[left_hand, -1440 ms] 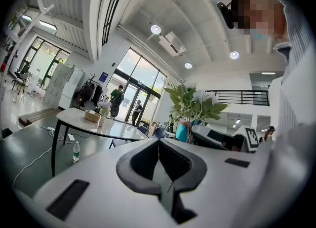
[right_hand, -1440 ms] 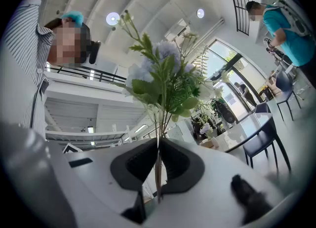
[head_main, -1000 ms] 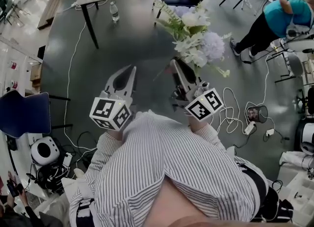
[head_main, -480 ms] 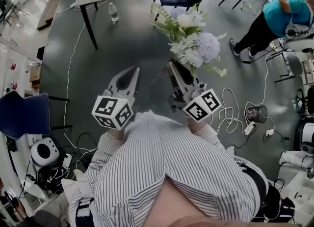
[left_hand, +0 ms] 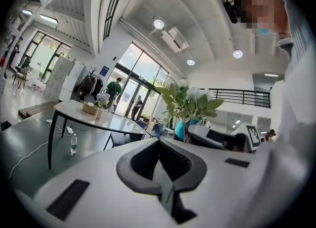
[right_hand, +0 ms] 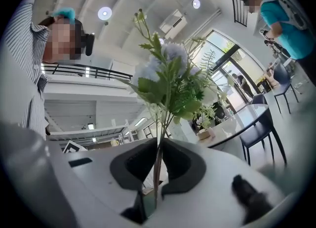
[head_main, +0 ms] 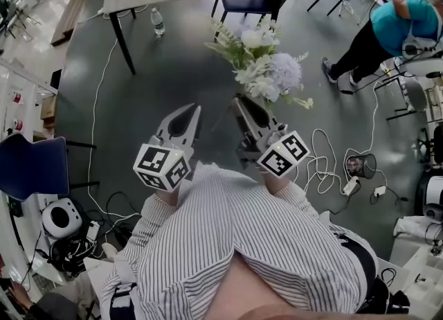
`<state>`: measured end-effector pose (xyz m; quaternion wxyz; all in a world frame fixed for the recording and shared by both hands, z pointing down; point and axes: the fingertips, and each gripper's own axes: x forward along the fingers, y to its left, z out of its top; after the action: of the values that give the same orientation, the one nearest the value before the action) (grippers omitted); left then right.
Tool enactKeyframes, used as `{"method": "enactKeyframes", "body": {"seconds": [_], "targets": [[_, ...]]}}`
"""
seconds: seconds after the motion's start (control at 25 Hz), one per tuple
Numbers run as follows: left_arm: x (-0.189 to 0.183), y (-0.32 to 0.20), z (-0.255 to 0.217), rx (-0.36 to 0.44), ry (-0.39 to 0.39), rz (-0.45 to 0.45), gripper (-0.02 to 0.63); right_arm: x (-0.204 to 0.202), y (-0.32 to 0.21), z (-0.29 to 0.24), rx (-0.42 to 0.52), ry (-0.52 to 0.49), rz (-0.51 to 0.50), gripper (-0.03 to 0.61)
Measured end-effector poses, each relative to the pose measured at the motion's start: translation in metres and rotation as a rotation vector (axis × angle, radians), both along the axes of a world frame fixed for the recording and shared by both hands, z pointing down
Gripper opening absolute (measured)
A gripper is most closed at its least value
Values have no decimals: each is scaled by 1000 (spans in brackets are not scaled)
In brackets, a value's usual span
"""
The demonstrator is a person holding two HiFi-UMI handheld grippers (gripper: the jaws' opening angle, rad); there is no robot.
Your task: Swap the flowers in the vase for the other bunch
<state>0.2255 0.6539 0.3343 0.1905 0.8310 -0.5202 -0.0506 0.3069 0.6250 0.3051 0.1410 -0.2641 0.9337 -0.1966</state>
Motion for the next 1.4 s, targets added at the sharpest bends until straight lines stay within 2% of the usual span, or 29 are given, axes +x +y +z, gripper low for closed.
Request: {"method": "enactKeyframes", "body": {"seconds": [0.16,0.4,0.68,0.88,1.12,1.4], "targets": [[5,-10,10,-23,6,6,12,3,-12,16,-37,32,8,35],[-15,-40,12,-15,8,-17,12,4,-57,20,-60,27,52,36],[-51,-106,14,-12,-27,-19,12,-44,-113,24,-77,24,33,36],[-92,-163,3,-3,-1,8,12,-78,-169,8,-39,18,72,35],[-145,-230,-8,19,-12,44,12,-125,-236,-6,-6,8,120,35],[-173,-274,-6,13,-10,97,12,-165,-277,-5,3,34,126,37]]}}
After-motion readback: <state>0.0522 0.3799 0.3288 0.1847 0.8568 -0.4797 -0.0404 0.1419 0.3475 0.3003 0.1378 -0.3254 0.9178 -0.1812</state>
